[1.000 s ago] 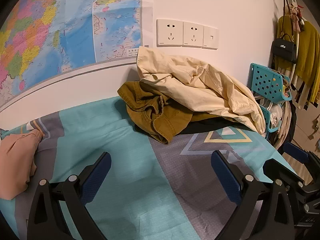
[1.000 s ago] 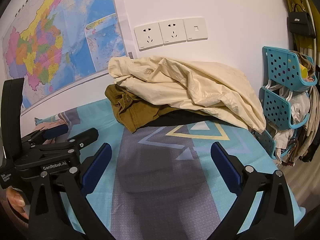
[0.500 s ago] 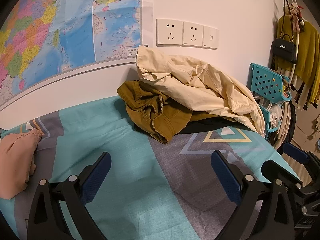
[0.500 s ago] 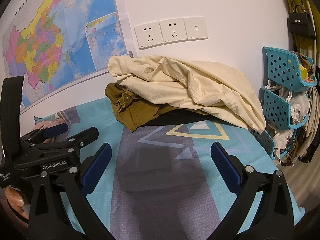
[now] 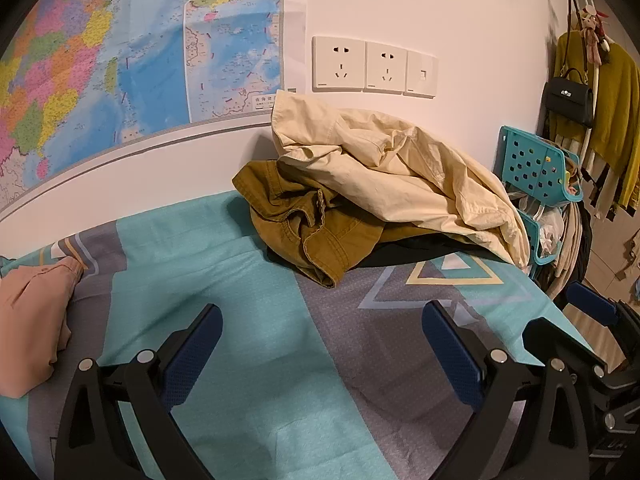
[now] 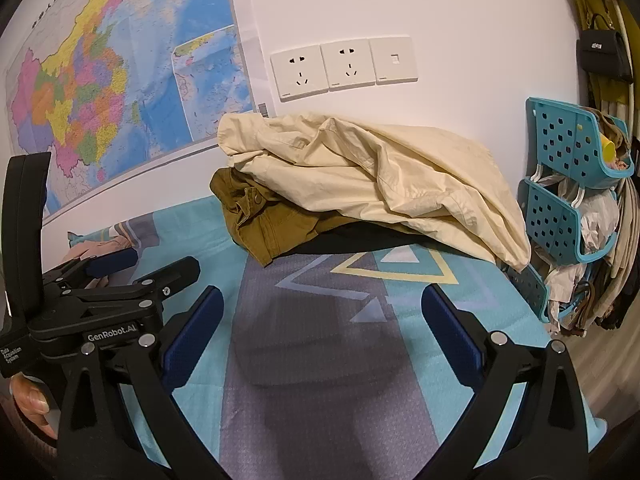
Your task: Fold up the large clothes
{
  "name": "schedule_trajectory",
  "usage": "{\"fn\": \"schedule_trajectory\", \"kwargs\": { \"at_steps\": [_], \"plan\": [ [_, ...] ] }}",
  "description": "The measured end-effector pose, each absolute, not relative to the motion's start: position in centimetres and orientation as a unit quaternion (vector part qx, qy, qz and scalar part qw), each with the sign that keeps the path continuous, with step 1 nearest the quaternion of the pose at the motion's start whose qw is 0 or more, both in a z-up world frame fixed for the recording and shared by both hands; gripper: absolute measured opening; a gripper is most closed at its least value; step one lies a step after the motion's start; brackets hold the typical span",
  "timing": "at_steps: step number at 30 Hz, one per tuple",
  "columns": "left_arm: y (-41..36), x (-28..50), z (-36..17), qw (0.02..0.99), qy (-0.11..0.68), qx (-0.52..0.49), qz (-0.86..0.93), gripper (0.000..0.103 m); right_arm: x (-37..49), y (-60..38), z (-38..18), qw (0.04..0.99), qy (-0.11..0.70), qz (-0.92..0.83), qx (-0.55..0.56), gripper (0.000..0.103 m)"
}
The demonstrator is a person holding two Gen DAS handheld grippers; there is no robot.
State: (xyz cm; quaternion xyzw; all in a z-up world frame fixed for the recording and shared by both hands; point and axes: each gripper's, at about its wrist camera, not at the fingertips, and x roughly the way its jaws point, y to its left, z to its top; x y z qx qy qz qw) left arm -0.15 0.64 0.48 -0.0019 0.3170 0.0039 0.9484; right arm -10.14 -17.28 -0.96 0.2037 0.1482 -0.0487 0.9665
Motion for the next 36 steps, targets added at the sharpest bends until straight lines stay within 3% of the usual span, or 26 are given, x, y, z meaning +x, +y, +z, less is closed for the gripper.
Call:
{"fn": "schedule_trajectory", "kwargs": {
  "at_steps": [20, 29, 36],
  "plan": [
    [1.8, 3.3, -0.1, 0.937, 0.348, -0.024, 0.001, 0.096, -7.0, -18.4, 1.1, 0.976, 0.16, -0.049, 0.137, 0.098],
    [4.3, 7.4, -0.6, 0.933, 0.356, -0.037, 0.032, 0.096, 2.9, -22.3, 5.5, 0.98, 0.18, -0.072, 0.039, 0.098],
    [5.4, 9.3, -1.0, 0.932, 0.36, -0.031, 0.043, 0.096, 10.6, -23.2, 5.1, 0.964, 0.246, -0.069, -0.068, 0.096]
  ]
}}
